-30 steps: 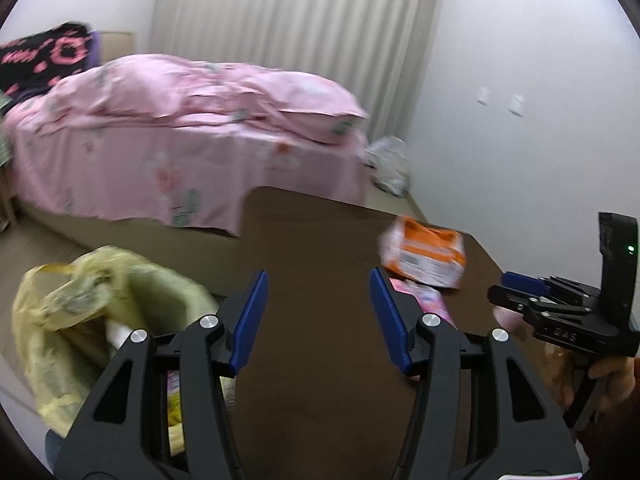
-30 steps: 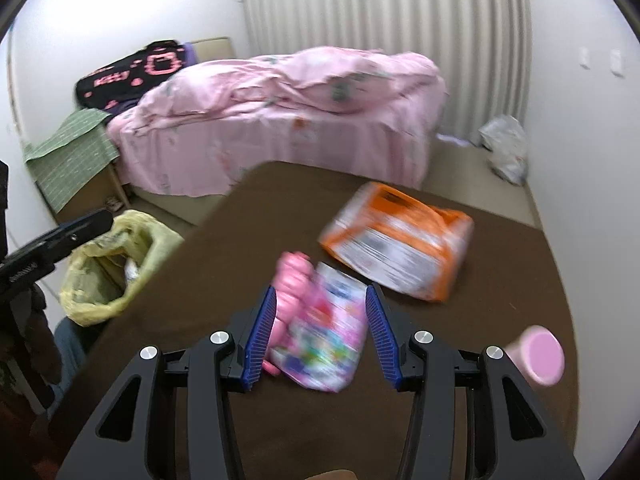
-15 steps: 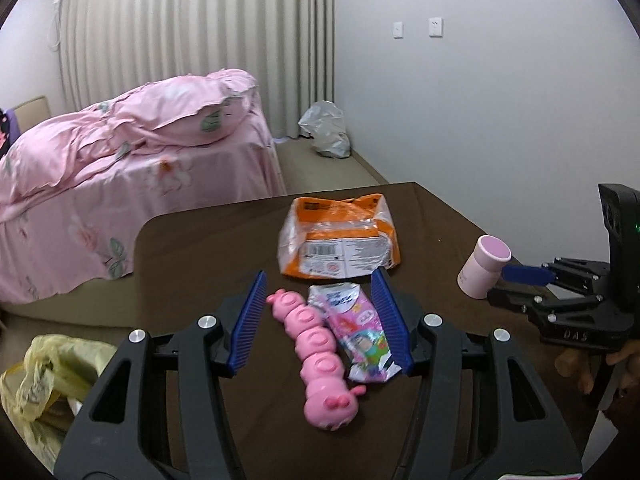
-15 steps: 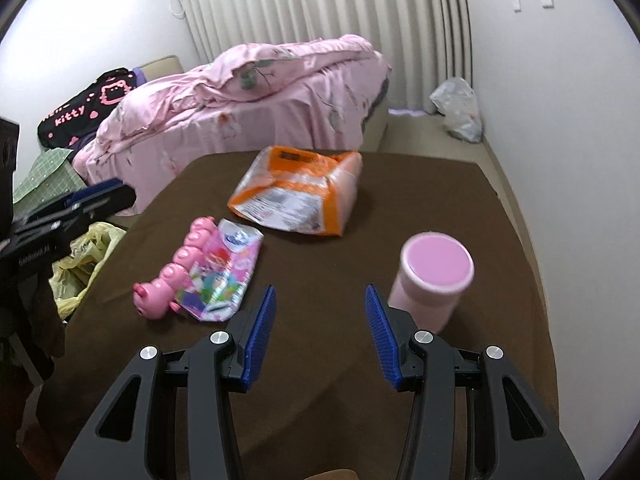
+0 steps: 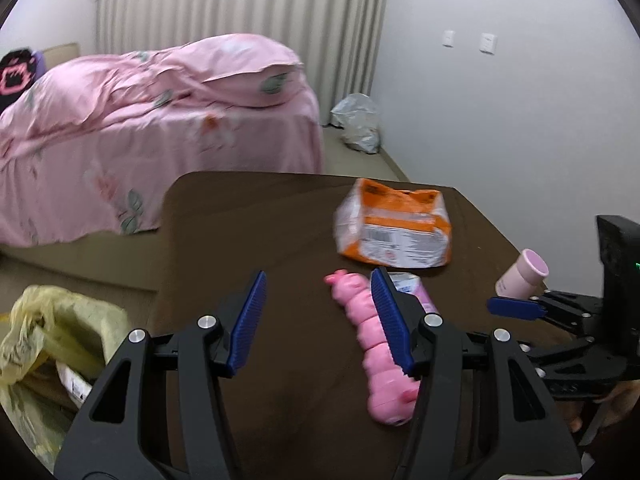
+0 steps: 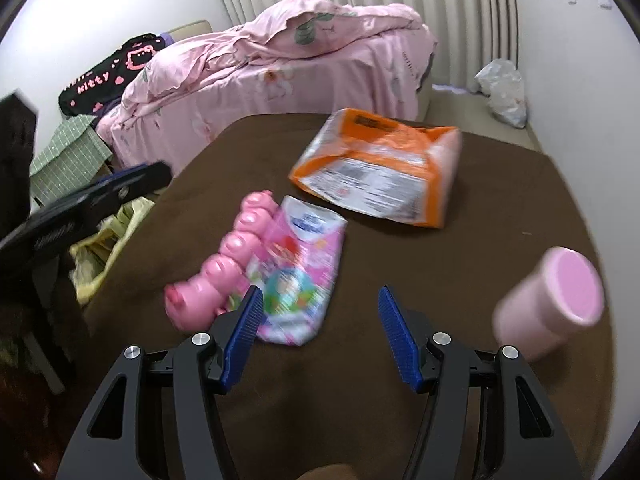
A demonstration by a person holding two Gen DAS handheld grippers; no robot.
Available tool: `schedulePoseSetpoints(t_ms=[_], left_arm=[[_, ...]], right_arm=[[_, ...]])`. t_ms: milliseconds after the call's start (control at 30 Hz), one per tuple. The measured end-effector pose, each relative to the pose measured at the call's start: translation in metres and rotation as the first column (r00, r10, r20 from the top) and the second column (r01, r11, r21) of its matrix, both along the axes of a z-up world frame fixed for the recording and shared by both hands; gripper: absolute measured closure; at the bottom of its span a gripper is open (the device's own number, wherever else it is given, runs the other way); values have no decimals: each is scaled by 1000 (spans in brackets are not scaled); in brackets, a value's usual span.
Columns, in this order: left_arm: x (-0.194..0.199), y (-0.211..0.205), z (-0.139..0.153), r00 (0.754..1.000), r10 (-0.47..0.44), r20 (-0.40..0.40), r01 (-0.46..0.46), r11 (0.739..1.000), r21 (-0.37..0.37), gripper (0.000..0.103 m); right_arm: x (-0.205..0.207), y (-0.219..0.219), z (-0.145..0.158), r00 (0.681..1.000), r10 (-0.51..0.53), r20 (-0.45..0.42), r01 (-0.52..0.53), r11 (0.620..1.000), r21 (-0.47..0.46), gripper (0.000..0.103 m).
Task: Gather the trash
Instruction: 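Return to the table and grasp the pink Kleenex pack with the right gripper, then grasp the orange-white plastic bag with the left gripper while the right gripper holds the Kleenex pack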
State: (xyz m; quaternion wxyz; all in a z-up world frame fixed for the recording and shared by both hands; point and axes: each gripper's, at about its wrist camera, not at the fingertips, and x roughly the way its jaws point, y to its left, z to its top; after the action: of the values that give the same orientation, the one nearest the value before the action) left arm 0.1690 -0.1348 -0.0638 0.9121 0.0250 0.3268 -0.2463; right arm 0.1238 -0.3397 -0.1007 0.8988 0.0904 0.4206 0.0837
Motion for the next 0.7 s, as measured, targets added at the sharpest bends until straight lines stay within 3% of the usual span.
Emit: schedulePoseSetpoints(t_ms=[133, 267, 333, 367, 467, 600, 667, 700], left_arm=[[2, 24, -2, 999, 34, -14, -34, 999, -29, 47], [3, 39, -4, 998, 50, -27, -51, 997, -50, 47], [4, 44, -5, 998, 53, -36, -55, 997, -63, 47], [4, 46, -6, 998, 51, -41, -54, 996, -68, 47], [6, 45, -10, 998, 38, -55, -43, 996, -82, 47], [14, 34, -16, 997, -20, -81, 11, 994, -111, 47], [21, 23, -17, 991, -90, -101, 74, 986, -151, 44], [31, 12, -19, 975, -174, -140, 145, 970, -196, 37]], right_arm=[[28, 9, -14, 999, -22, -44, 24, 998, 65, 46], [44, 17, -26, 996, -17, -88, 24, 997, 77, 58], [42, 21, -26, 996, -22, -89, 25, 999, 31, 68], [40, 21, -25, 996, -23, -87, 24, 1000, 17, 81], [30, 12, -25, 996, -15, -89, 20, 998, 57, 97], [4, -2, -19, 998, -29, -50, 28, 1000, -13, 100], [-13, -11, -16, 999, -39, -28, 38, 998, -55, 100], [-19, -15, -16, 999, -45, -22, 43, 996, -72, 100]])
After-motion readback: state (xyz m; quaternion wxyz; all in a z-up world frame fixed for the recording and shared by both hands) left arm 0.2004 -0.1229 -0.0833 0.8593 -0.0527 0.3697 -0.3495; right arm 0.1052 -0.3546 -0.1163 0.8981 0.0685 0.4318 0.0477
